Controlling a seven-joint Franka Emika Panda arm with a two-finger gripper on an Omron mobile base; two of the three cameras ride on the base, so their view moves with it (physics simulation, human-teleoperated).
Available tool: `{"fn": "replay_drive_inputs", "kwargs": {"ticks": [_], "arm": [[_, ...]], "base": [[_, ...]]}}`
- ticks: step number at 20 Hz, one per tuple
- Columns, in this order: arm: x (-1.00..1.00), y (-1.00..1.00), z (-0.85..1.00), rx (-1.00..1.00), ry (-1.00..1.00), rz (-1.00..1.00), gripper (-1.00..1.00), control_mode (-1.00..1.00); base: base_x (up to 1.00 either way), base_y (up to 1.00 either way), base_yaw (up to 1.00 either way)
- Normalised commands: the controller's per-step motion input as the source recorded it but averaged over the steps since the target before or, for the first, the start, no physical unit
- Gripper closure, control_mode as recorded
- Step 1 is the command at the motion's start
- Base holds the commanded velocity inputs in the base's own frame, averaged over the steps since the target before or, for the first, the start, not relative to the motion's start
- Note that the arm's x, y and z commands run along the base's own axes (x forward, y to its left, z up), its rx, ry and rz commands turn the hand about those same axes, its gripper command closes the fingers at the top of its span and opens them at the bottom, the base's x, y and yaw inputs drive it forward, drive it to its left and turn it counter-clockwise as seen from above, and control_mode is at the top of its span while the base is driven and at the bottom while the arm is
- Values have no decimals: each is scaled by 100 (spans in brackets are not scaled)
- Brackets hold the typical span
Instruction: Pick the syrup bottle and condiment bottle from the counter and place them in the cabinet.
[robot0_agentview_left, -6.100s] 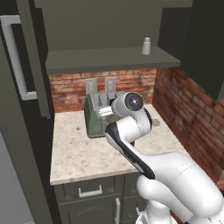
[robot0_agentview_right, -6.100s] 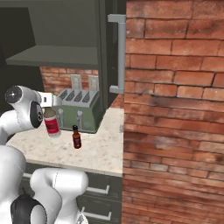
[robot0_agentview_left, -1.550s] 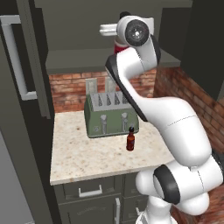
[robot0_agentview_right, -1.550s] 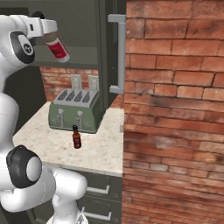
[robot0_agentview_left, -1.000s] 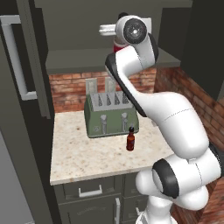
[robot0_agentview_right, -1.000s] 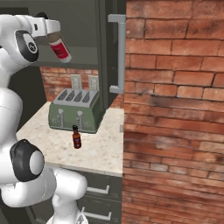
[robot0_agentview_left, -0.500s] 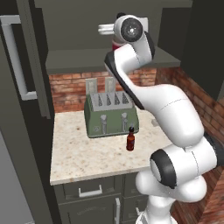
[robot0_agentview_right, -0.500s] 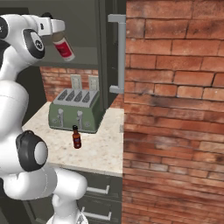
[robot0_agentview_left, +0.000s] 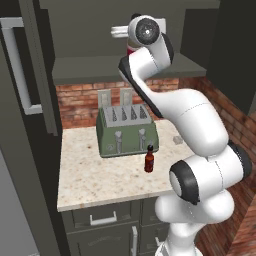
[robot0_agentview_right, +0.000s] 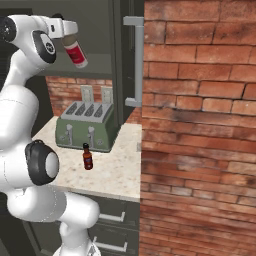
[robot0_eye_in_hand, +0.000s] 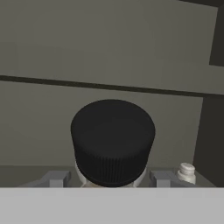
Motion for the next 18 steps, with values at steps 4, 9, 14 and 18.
{"fn": "replay_drive_inputs", "kwargs": {"ticks": [4,9,14,18], "arm": [[23,0,-12,0,1,0,100,-100],[22,0,-19,0,1,0,100,-100],[18,0,-27,-1,3,0,100,-100],[22,0,-20,0,4,0,100,-100]], "base": [[0,0,0],[0,0,0],[0,0,0],[0,0,0]]}}
